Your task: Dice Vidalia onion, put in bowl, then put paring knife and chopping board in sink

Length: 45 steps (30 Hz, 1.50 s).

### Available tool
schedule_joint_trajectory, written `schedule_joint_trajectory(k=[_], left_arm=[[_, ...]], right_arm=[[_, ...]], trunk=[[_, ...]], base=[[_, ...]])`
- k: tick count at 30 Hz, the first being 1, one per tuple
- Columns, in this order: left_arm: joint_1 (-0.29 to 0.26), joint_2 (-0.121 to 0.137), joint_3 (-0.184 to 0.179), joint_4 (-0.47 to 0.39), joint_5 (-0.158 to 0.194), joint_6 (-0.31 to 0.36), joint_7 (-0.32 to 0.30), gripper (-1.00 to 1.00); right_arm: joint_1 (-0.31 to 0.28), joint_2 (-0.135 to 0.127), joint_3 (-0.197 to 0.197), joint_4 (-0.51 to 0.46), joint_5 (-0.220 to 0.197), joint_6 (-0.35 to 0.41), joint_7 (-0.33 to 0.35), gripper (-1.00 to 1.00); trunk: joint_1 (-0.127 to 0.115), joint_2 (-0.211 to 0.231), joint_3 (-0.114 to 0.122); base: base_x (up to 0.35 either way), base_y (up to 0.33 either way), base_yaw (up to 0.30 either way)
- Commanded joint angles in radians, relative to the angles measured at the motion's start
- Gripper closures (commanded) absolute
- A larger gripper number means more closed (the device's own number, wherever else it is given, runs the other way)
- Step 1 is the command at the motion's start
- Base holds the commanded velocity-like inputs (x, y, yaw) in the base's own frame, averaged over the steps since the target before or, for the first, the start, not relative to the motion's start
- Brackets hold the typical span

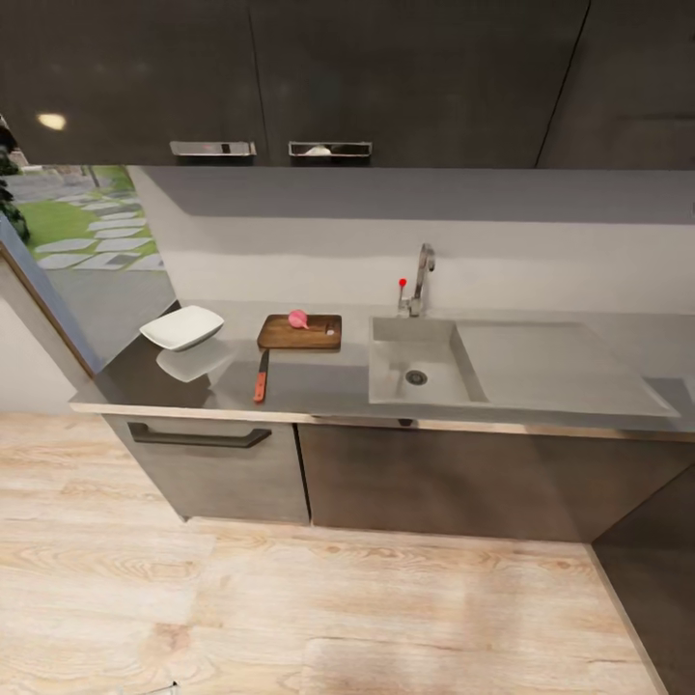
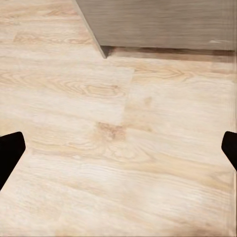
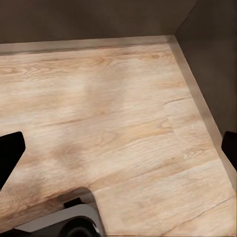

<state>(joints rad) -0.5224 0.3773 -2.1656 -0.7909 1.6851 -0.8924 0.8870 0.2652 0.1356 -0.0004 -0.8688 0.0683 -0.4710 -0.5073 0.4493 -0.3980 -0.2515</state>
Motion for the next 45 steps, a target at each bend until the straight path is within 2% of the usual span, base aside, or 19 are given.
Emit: schedule_joint_trajectory(k=[1, 5, 9, 13, 17, 19, 21, 25, 27, 30, 33, 36, 38, 41, 45], left_arm=[[-0.002, -0.008, -0.006, -0.003, 0.01, 0.002, 0.008, -1.0], [-0.002, -0.021, -0.011, -0.008, 0.049, 0.01, 0.008, -1.0], [-0.002, -0.028, -0.041, -0.03, 0.082, 0.014, 0.007, -1.0], [-0.002, -0.031, -0.07, -0.056, 0.092, 0.016, 0.007, -1.0], [-0.002, -0.045, -0.078, -0.073, 0.1, 0.031, 0.009, -1.0], [-0.002, -0.061, -0.081, -0.082, 0.108, 0.058, 0.01, -1.0], [-0.002, -0.065, -0.084, -0.084, 0.111, 0.078, 0.01, -1.0], [-0.002, -0.072, -0.101, -0.082, 0.114, 0.158, 0.01, -1.0], [-0.002, -0.074, -0.112, -0.063, 0.115, 0.191, 0.009, -1.0], [-0.002, -0.091, -0.122, -0.009, 0.116, 0.215, 0.008, -1.0], [-0.002, -0.103, -0.126, 0.049, 0.116, 0.222, 0.007, -1.0], [-0.002, -0.113, -0.127, 0.142, 0.116, 0.225, 0.006, -1.0], [-0.002, -0.12, -0.127, 0.236, 0.115, 0.226, 0.006, -1.0], [-0.002, -0.122, -0.128, 0.309, 0.115, 0.227, 0.006, -1.0], [-0.002, -0.124, -0.128, 0.357, 0.115, 0.228, 0.006, -1.0]], right_arm=[[0.0, -0.002, -0.001, 0.005, 0.0, 0.0, -0.007, -1.0], [0.0, -0.007, -0.002, 0.021, -0.011, -0.002, -0.006, -1.0], [0.0, -0.01, -0.003, 0.034, -0.015, -0.004, -0.005, -1.0], [0.0, -0.012, -0.003, 0.044, -0.016, -0.004, -0.005, -1.0], [0.0, -0.013, -0.003, 0.049, -0.016, -0.005, -0.005, -1.0], [0.0, -0.013, -0.003, 0.05, -0.016, -0.005, -0.005, -1.0], [0.0, -0.013, -0.003, 0.051, -0.016, -0.005, -0.005, -1.0], [0.0, -0.013, -0.003, 0.051, -0.016, -0.005, -0.005, -1.0], [0.0, -0.013, -0.003, 0.051, -0.016, -0.005, -0.005, -1.0], [0.0, -0.013, -0.003, 0.051, -0.016, -0.005, -0.005, -1.0], [0.0, -0.013, -0.003, 0.051, -0.016, -0.005, -0.005, -1.0], [0.0, -0.013, -0.003, 0.051, -0.016, -0.005, -0.005, -1.0], [0.0, -0.013, -0.003, 0.051, -0.016, -0.005, -0.005, -1.0], [0.0, -0.013, -0.003, 0.051, -0.016, -0.005, -0.005, -1.0], [0.0, -0.013, -0.003, 0.051, -0.017, -0.005, -0.005, -1.0]], trunk=[[0.001, -0.002, 0.0], [0.001, -0.002, 0.006], [0.001, -0.002, 0.012], [0.001, -0.002, 0.019], [0.001, -0.002, 0.025], [0.001, -0.002, 0.028], [0.001, -0.002, 0.031], [0.001, -0.002, 0.038], [0.001, -0.002, 0.041], [0.001, -0.002, 0.046], [0.001, -0.002, 0.05], [0.001, -0.002, 0.055], [0.001, -0.002, 0.058], [0.001, -0.002, 0.063], [0.001, -0.002, 0.069]], base=[[0.0, 0.0, 0.0], [0.0, 0.0, 0.0], [0.0, 0.0, 0.0], [0.0, 0.0, 0.0], [0.0, 0.0, 0.0], [0.0, 0.0, 0.0], [0.0, 0.0, 0.0], [0.0, 0.0, 0.0], [0.0, 0.0, 0.0], [0.0, 0.0, 0.0], [0.0, 0.0, 0.0], [0.0, 0.0, 0.0], [0.0, 0.0, 0.0], [0.0, 0.0, 0.0], [0.0, 0.0, 0.0]])
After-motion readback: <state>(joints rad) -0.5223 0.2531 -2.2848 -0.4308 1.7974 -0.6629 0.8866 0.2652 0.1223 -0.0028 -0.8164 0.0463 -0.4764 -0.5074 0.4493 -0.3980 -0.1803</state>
